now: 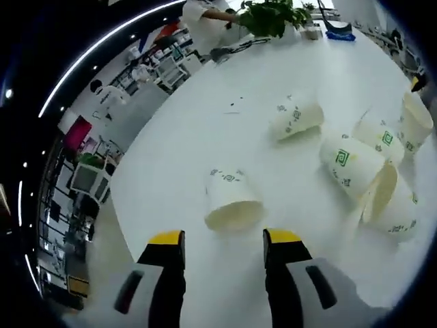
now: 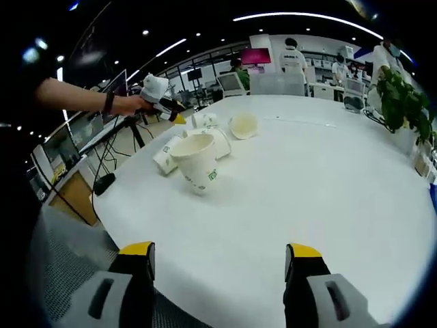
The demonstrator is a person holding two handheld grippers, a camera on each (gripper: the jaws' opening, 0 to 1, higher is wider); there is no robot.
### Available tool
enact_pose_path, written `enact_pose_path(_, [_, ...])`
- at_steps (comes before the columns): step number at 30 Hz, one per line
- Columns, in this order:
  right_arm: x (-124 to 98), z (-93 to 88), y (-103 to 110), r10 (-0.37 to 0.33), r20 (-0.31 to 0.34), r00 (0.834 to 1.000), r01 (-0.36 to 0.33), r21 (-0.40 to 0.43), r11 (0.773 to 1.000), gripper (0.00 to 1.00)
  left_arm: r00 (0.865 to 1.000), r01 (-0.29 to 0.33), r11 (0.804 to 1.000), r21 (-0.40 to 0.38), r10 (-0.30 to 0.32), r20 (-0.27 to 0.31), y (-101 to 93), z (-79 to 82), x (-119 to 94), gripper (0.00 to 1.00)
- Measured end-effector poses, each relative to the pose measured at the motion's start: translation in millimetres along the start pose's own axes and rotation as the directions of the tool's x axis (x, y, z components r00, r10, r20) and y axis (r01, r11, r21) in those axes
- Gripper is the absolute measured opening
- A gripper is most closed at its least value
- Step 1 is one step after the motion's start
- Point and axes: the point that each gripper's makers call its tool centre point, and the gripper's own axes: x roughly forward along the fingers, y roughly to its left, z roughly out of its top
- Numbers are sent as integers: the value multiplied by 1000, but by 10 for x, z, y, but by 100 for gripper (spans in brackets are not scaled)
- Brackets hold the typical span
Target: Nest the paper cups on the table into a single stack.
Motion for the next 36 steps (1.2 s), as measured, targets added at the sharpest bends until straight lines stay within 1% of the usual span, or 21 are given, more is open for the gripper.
enact_pose_path(2, [3, -7, -6, -2, -1, 1000, 2, 1, 1000, 79, 1000, -6, 1000, 10, 6, 3, 42, 54, -32, 42])
enact_pose_path(4, [-1, 0, -2, -7, -2, 1000, 7, -7, 1000, 79, 1000, -5, 1000, 28, 5, 0, 44, 85, 27, 43])
enact_pose_path(5, [-4, 12, 10, -7, 1, 1000, 7, -4, 1000, 79, 1000, -2, 998, 56, 2, 2, 38, 110, 74, 44])
enact_pose_path(6, [-6, 12, 12, -6, 2, 1000, 6, -3, 1000, 79, 1000, 2, 997, 74, -2, 0, 22, 126, 96, 44])
enact_pose_path(8, [-6, 7, 3, -10, 0, 1000, 10, 0, 1000, 79, 1000, 11, 993, 115, -11, 6, -71, 202, 90, 43])
enact_pose_path(9, [-6, 3, -8, -11, 2, 1000, 11, 3, 1000, 79, 1000, 14, 991, 134, -15, 7, -72, 214, 142, 42])
enact_pose_path(11, [-9, 6, -14, -15, 4, 1000, 15, 7, 1000, 78, 1000, 20, 989, 145, -22, 10, -71, 230, 214, 40])
enact_pose_path(12, [-12, 4, -17, -18, 2, 1000, 18, 10, 1000, 78, 1000, 23, 988, 151, -25, 11, -53, 225, 292, 40])
enact_pose_path(15, [-21, 9, -34, -28, 4, 1000, 28, 15, 1000, 78, 999, 35, 987, 156, -36, 0, -67, 206, 392, 40])
enact_pose_path(17, [-31, 22, -49, -33, 12, 999, 33, 22, 999, 77, 999, 44, 986, 163, -44, -2, -87, 209, 432, 39])
enact_pose_path(20, [-36, 22, -77, -42, 17, 999, 41, 31, 999, 77, 998, 59, 979, 193, -60, -1, -96, 227, 537, 36])
enact_pose_path(21, [-36, 20, -83, -43, 18, 999, 42, 32, 999, 77, 998, 63, 977, 206, -66, 4, -101, 238, 560, 34])
enact_pose_path(23, [-36, 21, -86, -44, 18, 999, 43, 32, 999, 77, 996, 82, 972, 221, -85, 1, -124, 238, 617, 26])
enact_pose_path(24, [-35, 20, -88, -44, 19, 999, 43, 33, 999, 77, 997, 79, 970, 229, -81, -1, -126, 241, 625, 22])
enact_pose_path(25, [-32, 16, -94, -44, 19, 999, 43, 34, 999, 76, 997, 71, 968, 240, -71, -8, -125, 254, 614, 11])
enact_pose_path(26, [-33, 15, -97, -45, 20, 999, 44, 34, 998, 76, 998, 63, 970, 234, -61, -16, -115, 266, 587, 2])
enact_pose_path(28, [-35, 17, -106, -49, 21, 999, 48, 38, 998, 76, 999, 40, 987, 159, -40, 0, -93, 334, 544, 0])
enact_pose_path(30, [-46, 37, -117, -55, 29, 998, 53, 45, 998, 75, 999, 32, 988, 152, -30, -14, -60, 343, 532, 0])
enact_pose_path(32, [-52, 54, -114, -56, 34, 998, 54, 50, 997, 75, 999, 47, 995, 87, -46, -9, -72, 342, 540, 0])
enact_pose_path(34, [-51, 58, -111, -55, 35, 998, 53, 51, 997, 75, 999, 48, 996, 72, -48, -14, -47, 332, 528, 0])
enact_pose_path(36, [-51, 65, -113, -53, 40, 998, 52, 47, 998, 75, 998, 58, 997, 57, -57, -12, -63, 337, 484, 0])
